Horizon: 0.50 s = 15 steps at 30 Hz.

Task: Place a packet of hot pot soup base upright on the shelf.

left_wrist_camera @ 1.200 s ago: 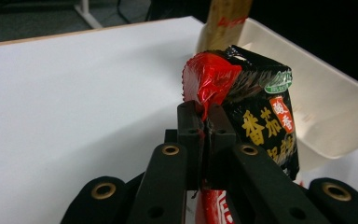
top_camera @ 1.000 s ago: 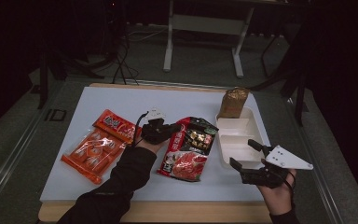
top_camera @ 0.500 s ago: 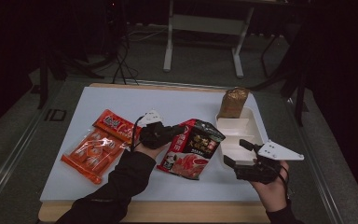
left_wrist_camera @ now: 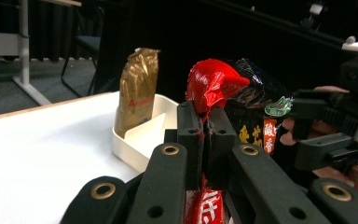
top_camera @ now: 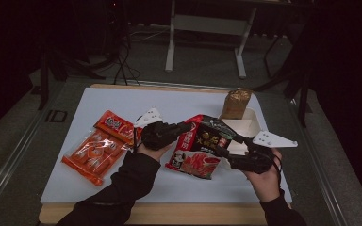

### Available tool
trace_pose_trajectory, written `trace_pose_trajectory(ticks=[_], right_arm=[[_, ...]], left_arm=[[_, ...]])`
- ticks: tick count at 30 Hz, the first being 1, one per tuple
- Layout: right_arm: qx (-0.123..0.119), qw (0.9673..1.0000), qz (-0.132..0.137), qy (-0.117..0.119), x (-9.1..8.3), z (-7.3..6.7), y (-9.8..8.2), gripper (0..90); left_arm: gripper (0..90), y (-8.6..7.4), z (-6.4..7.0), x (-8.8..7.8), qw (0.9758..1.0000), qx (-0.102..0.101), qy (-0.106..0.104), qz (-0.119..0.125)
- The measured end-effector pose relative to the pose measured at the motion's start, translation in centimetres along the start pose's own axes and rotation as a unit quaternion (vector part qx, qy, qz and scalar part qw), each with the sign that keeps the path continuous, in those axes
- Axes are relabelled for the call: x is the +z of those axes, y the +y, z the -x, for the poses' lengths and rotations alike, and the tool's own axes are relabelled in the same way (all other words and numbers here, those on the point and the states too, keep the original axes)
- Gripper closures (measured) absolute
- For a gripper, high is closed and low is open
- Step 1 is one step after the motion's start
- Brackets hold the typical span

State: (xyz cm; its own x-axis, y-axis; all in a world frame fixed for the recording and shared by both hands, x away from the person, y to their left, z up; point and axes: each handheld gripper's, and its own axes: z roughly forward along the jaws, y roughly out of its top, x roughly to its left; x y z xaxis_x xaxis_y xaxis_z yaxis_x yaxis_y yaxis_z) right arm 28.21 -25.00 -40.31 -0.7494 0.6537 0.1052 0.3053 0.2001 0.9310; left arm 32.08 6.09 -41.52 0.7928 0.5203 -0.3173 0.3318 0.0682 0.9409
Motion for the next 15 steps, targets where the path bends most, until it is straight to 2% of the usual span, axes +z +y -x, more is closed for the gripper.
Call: trace_pose_trajectory(ticks=[4,5,8,9,11,13,15], right_arm=[[0.008,0.9998,0.002,0.019,0.39,-0.08,0.41,41.3],[0.011,0.9997,0.004,0.021,0.49,-0.08,0.51,42.0],[0.017,0.9997,0.003,0.019,0.6,0.06,0.75,56.8],[0.022,0.9994,0.006,0.026,0.58,0.24,0.77,60.8],[0.035,0.9985,0.007,0.042,0.62,0.56,0.85,61.1],[0.035,0.9984,0.004,0.043,0.9,0.55,0.87,59.9],[0.025,0.9991,-0.001,0.034,1.04,0.43,0.88,70.1]], left_arm=[[87.5,-0.21,0.05,0.17,1.0,0.001,-0.004,-0.001],[87.4,-0.29,0.01,0.22,1.0,-0.002,-0.006,-0.005],[87.4,-0.51,-0.36,0.12,0.9999,-0.013,-0.009,0.002],[87.4,-0.58,-0.48,0.08,0.9998,-0.018,-0.011,0.003],[87.5,-0.71,-0.51,-0.07,0.9997,-0.018,-0.012,0.009],[87.3,-0.67,-0.31,-0.04,0.9999,-0.007,-0.013,0.002],[87.3,-0.75,-0.39,-0.1,0.9999,-0.009,-0.013,0.002]])
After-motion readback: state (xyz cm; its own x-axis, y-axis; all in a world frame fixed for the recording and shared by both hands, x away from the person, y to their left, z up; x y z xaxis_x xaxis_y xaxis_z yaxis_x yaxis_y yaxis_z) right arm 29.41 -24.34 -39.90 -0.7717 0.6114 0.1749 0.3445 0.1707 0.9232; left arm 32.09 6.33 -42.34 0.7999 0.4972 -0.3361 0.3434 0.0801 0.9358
